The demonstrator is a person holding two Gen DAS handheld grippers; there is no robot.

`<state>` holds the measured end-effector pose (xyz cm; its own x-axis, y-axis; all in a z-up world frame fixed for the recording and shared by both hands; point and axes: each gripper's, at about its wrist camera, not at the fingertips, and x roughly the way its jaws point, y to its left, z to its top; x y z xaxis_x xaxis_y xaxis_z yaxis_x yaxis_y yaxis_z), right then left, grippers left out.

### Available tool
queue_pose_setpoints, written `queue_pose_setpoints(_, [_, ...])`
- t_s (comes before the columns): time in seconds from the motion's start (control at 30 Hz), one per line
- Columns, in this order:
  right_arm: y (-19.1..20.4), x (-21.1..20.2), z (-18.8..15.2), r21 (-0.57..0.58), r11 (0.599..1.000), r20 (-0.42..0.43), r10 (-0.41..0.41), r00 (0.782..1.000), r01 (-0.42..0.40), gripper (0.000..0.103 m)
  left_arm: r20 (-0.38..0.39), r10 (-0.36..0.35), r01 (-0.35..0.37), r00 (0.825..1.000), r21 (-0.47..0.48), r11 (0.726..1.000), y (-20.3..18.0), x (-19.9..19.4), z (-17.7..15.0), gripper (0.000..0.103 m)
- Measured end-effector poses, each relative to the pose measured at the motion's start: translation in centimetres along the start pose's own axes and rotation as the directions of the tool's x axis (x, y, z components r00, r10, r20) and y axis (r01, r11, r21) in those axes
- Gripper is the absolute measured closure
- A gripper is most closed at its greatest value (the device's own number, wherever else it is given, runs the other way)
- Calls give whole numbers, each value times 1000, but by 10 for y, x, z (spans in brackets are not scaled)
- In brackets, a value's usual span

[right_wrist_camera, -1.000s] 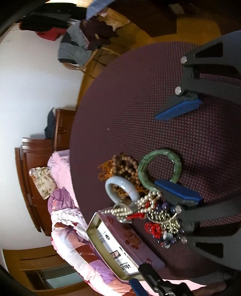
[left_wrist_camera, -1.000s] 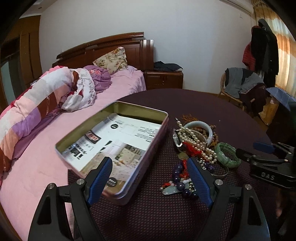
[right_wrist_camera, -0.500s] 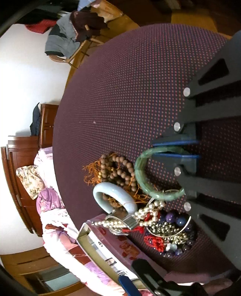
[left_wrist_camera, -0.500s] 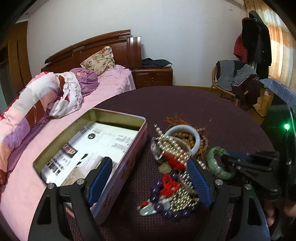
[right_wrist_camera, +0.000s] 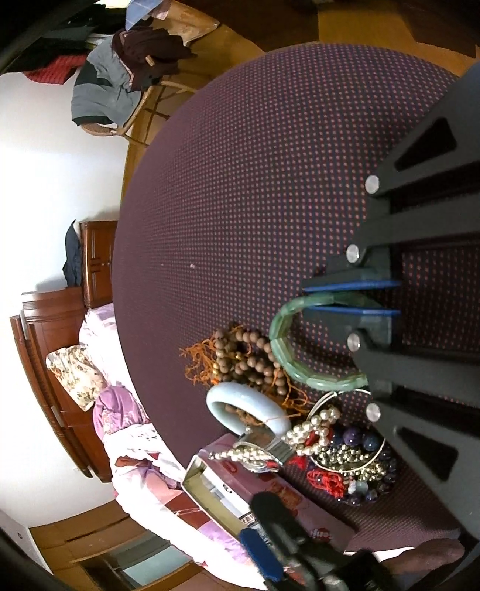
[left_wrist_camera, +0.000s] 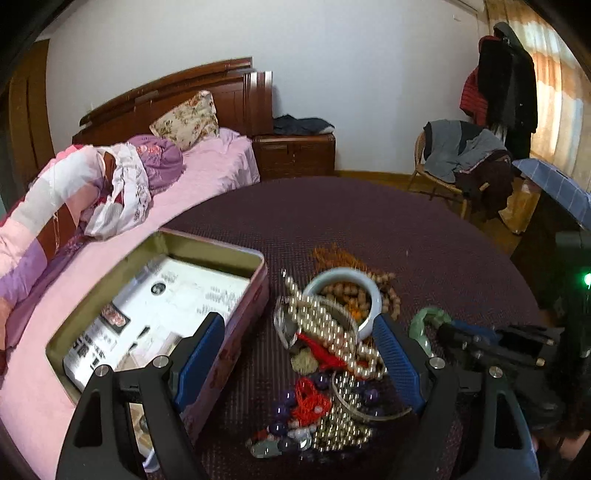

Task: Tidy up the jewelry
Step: 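Grasp the green jade bangle rim with the right tool, then grasp the dark purple bead bracelet with the left tool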

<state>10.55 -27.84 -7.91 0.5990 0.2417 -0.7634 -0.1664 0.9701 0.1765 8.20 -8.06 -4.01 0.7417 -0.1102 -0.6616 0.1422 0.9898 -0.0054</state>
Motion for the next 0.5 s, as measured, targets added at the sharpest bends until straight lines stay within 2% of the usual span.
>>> queue_pose_setpoints(0.2, [2,-1,-1,-9,1000,5,1,1000,-1,92,-1,35,-35,999,18,999,11,-21,-25,21])
queue_pose_setpoints(0.37, [3,-1,-4,-14,1000,-1,-4,1000,4,92,-7,2,-2,1000,27,1000,6,-32,-38,21])
queue_pose_setpoints(0.43, [4,-2,-4,-13,1000,5,-4,1000,4,92,-33,4,-2,999,43,999,3,-27,-44,21])
queue_pose_setpoints(0.47, [4,-2,-4,-14,1000,9,-4,1000,5,92,-52,-4,7,999,39,999,3,-22,-48,23])
queue_pose_setpoints(0.5, [4,-2,-4,-15,1000,8,-6,1000,6,92,-68,-13,16,998,34,999,3,-20,-50,31])
